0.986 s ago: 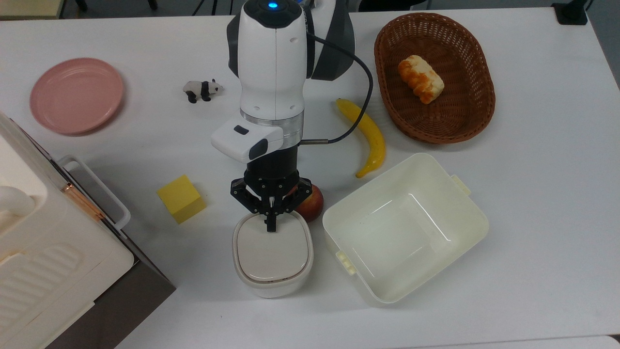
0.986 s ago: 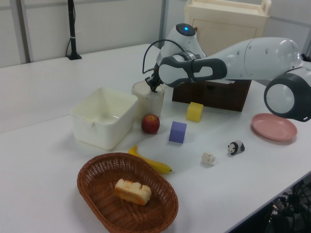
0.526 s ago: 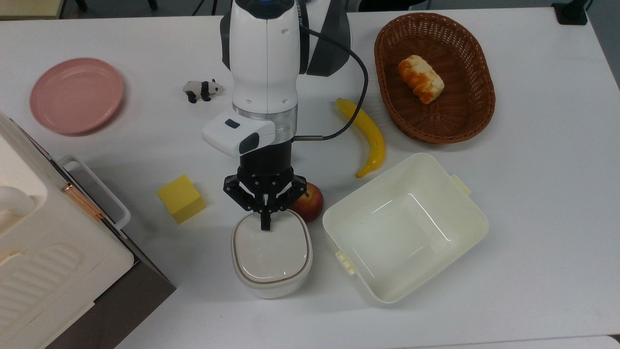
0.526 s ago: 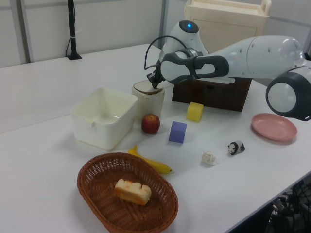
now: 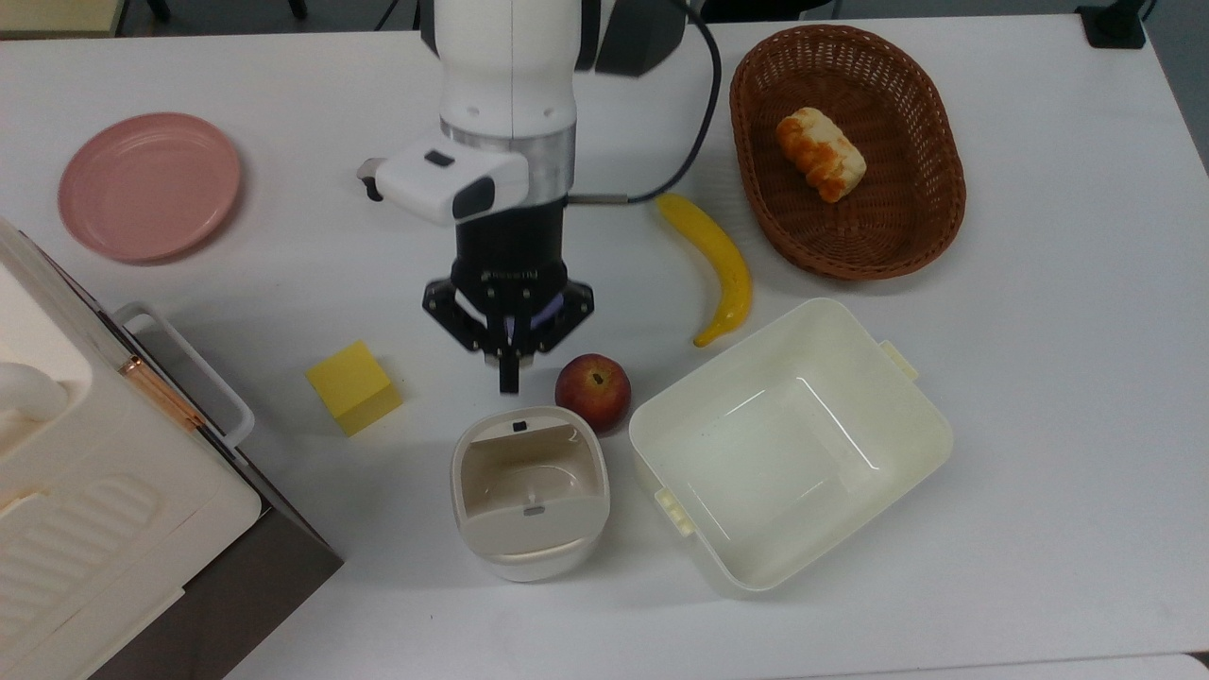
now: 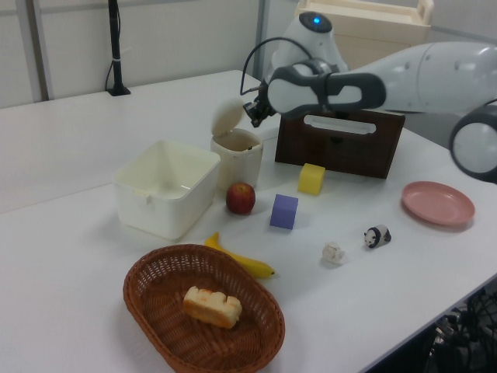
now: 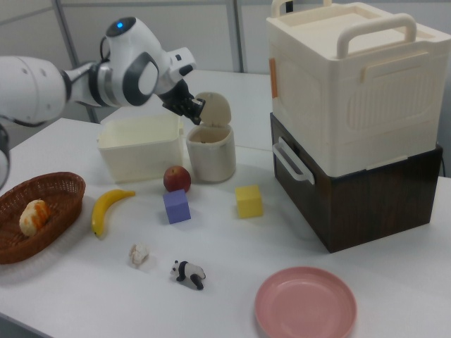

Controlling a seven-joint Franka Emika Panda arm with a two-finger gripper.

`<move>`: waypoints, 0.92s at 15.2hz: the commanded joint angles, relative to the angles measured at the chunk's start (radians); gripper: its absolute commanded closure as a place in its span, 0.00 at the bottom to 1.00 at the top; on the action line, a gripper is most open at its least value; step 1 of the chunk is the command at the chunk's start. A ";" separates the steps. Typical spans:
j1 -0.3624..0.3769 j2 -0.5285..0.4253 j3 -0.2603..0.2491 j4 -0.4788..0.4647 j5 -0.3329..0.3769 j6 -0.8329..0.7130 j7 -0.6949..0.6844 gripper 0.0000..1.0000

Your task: Open the trash can

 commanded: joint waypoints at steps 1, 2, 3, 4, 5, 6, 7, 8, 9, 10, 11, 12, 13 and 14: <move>0.002 -0.190 0.004 -0.111 0.026 -0.248 -0.001 1.00; 0.002 -0.213 0.004 -0.116 0.034 -0.301 -0.009 1.00; 0.004 -0.252 0.004 -0.142 0.037 -0.365 -0.050 1.00; 0.005 -0.285 0.004 -0.166 0.037 -0.408 -0.085 1.00; 0.007 -0.332 0.004 -0.195 0.039 -0.475 -0.130 1.00; 0.007 -0.354 0.004 -0.205 0.045 -0.519 -0.153 1.00; 0.005 -0.375 0.003 -0.209 0.055 -0.563 -0.179 1.00; 0.002 -0.394 0.000 -0.212 0.060 -0.605 -0.205 1.00; 0.001 -0.409 -0.005 -0.212 0.063 -0.634 -0.217 1.00; -0.005 -0.428 -0.011 -0.212 0.075 -0.651 -0.219 1.00; -0.021 -0.437 -0.011 -0.211 0.089 -0.659 -0.219 0.98; -0.033 -0.438 -0.011 -0.209 0.101 -0.660 -0.218 0.94; -0.038 -0.440 -0.011 -0.208 0.103 -0.660 -0.216 0.87; -0.038 -0.440 -0.011 -0.208 0.103 -0.660 -0.213 0.75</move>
